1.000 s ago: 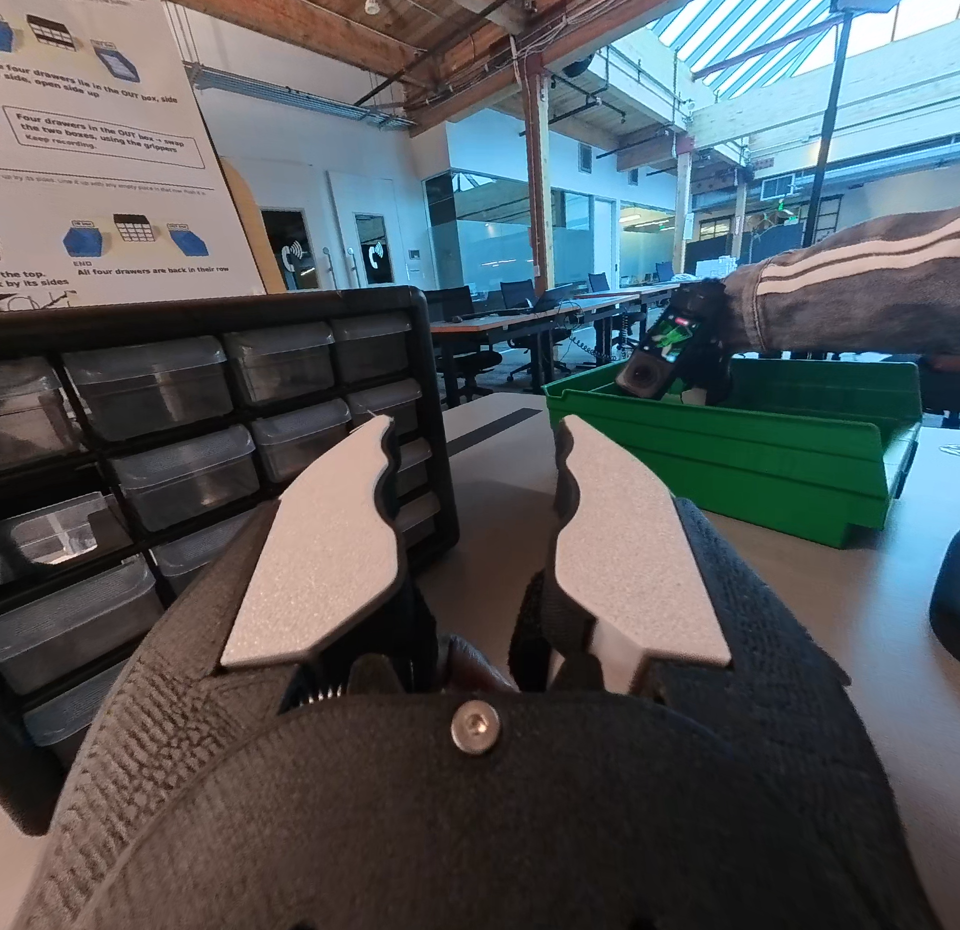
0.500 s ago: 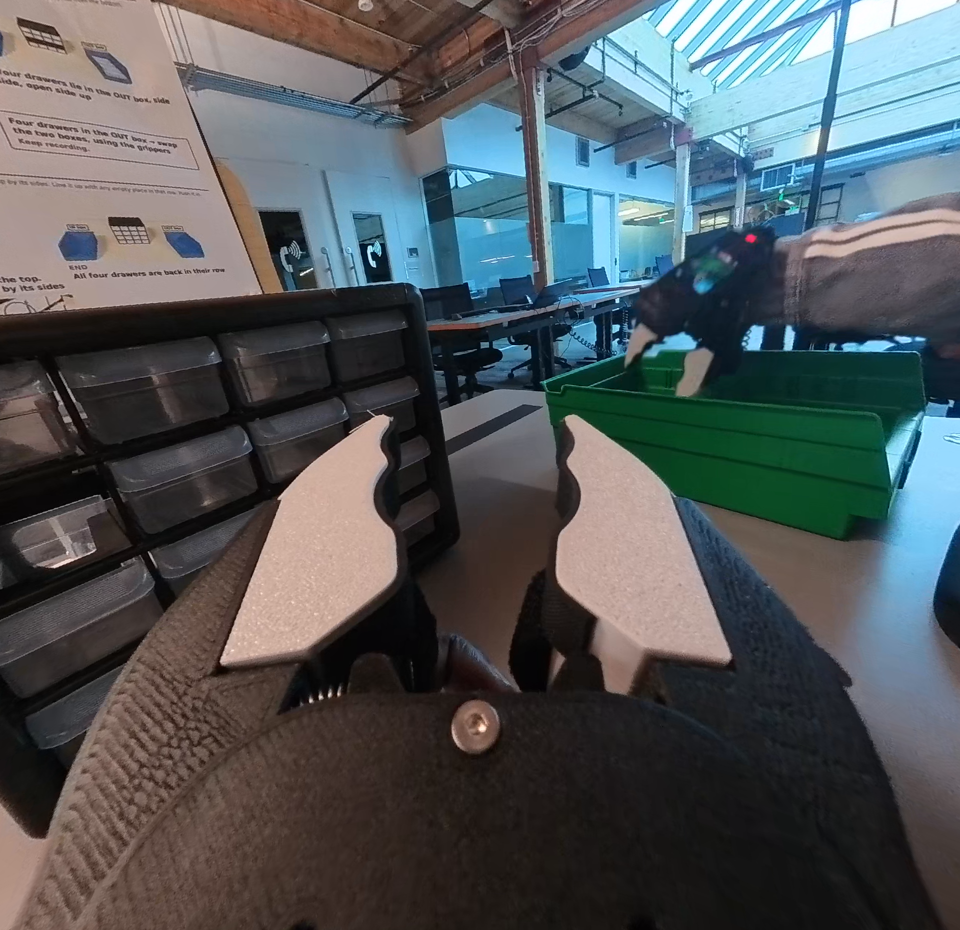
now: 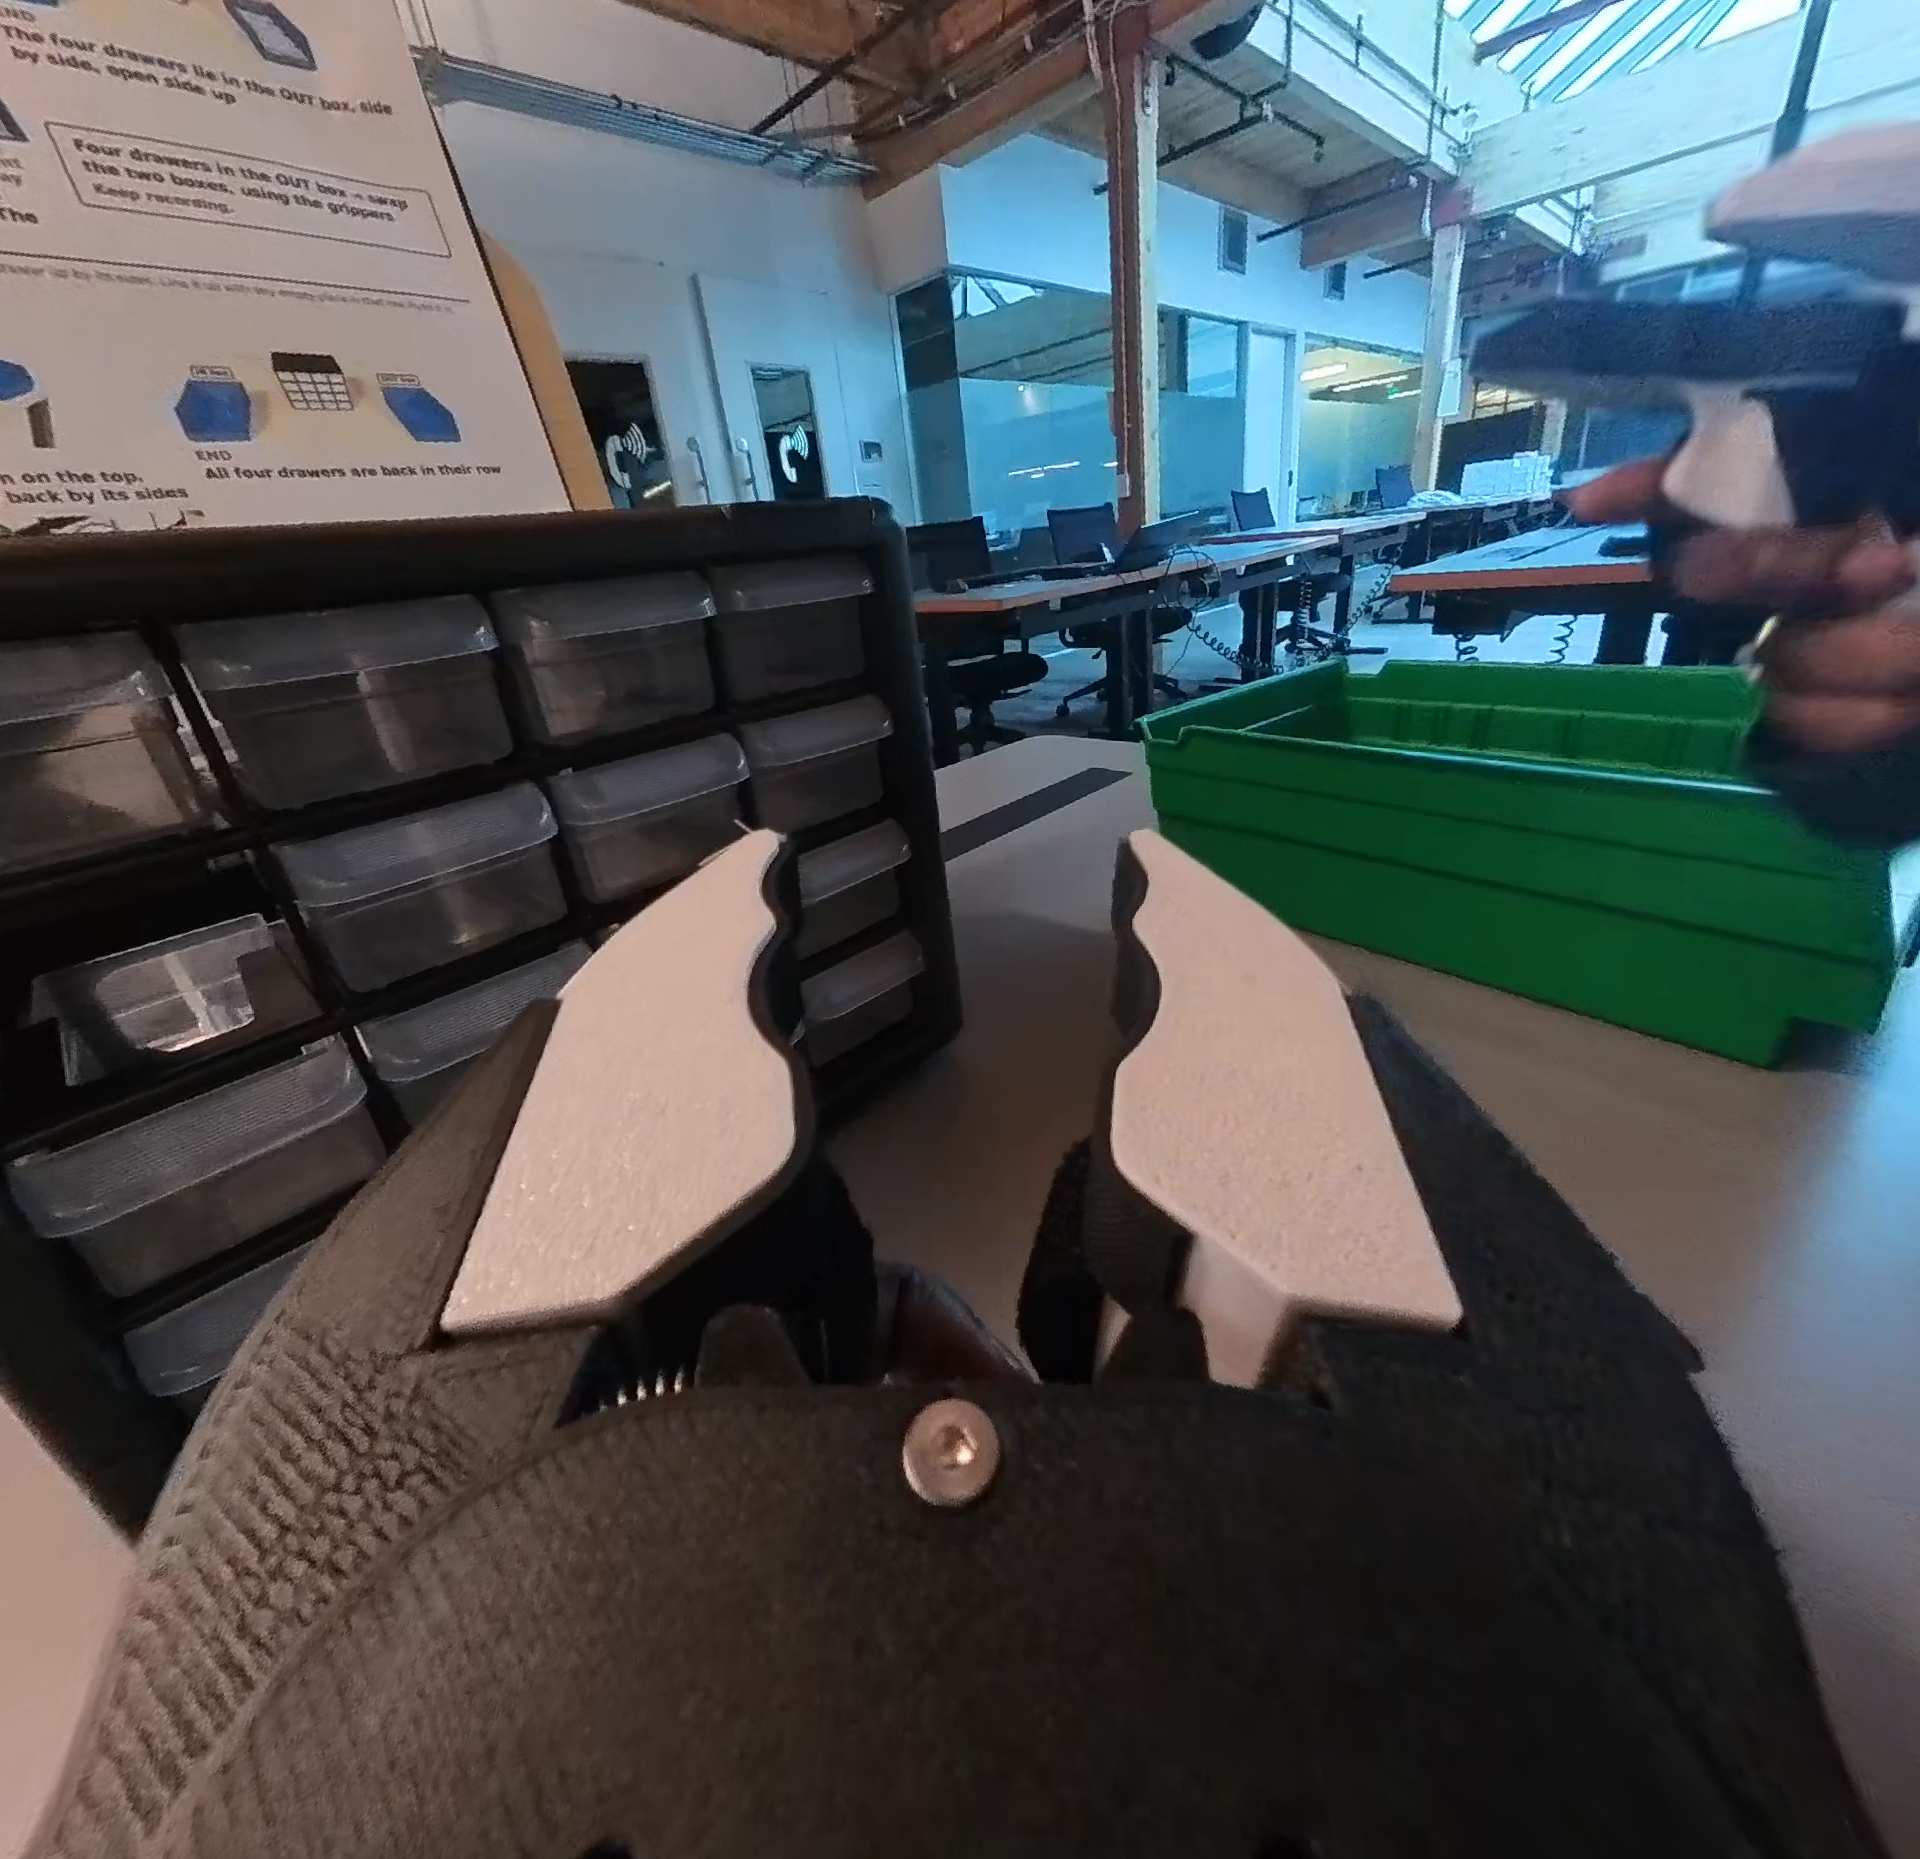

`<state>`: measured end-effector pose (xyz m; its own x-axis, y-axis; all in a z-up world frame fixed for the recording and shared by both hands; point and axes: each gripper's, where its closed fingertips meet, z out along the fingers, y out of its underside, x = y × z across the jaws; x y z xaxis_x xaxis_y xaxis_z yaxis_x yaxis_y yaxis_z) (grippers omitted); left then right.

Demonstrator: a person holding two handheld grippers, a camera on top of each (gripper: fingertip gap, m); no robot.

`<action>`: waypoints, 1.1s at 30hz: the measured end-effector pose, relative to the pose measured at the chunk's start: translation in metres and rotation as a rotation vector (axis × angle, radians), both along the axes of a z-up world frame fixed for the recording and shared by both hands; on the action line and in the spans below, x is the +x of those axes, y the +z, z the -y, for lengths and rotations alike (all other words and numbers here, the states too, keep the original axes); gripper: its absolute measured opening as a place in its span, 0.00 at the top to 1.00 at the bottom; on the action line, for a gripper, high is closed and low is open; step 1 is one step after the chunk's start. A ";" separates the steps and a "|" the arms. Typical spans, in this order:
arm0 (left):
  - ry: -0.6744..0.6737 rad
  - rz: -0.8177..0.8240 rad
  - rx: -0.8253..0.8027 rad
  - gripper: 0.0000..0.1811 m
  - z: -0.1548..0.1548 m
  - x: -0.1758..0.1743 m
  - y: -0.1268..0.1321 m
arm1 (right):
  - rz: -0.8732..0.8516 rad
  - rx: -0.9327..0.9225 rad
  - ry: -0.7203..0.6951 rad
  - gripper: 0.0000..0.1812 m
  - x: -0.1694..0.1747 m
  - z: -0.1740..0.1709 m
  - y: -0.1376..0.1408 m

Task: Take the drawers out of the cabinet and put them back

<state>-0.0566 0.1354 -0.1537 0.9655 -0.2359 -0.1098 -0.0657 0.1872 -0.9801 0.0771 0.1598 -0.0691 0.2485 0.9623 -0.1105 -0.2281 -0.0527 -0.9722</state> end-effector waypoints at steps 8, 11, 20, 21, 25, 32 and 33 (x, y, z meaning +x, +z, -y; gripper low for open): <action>0.031 -0.060 -0.047 0.68 -0.006 -0.003 -0.015 | 0.009 -0.045 0.089 0.65 -0.057 0.018 -0.088; 0.063 -0.066 -0.067 0.68 -0.008 -0.008 -0.017 | 0.078 -0.025 0.088 0.63 -0.067 0.018 -0.103; 0.681 -0.966 0.022 0.71 -0.019 -0.082 -0.012 | 0.079 0.041 0.039 0.64 -0.064 0.013 -0.102; 0.723 -1.076 0.070 0.72 -0.021 -0.082 -0.006 | 0.078 0.039 0.039 0.64 -0.064 0.013 -0.102; 0.749 -1.200 0.050 0.77 -0.043 -0.096 -0.009 | 0.071 0.018 0.037 0.65 -0.063 0.010 -0.102; 0.793 -1.320 0.036 0.79 -0.066 -0.117 -0.011 | 0.082 0.023 0.028 0.66 -0.064 0.009 -0.103; 0.796 -1.326 0.047 0.79 -0.067 -0.118 -0.007 | 0.094 0.011 0.028 0.66 -0.064 0.008 -0.105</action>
<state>-0.1742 0.2021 -0.1612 0.0426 0.3027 -0.9521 -0.9478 -0.2893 -0.1343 0.0127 0.1515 -0.1742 0.2306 0.9700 -0.0777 -0.1342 -0.0474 -0.9898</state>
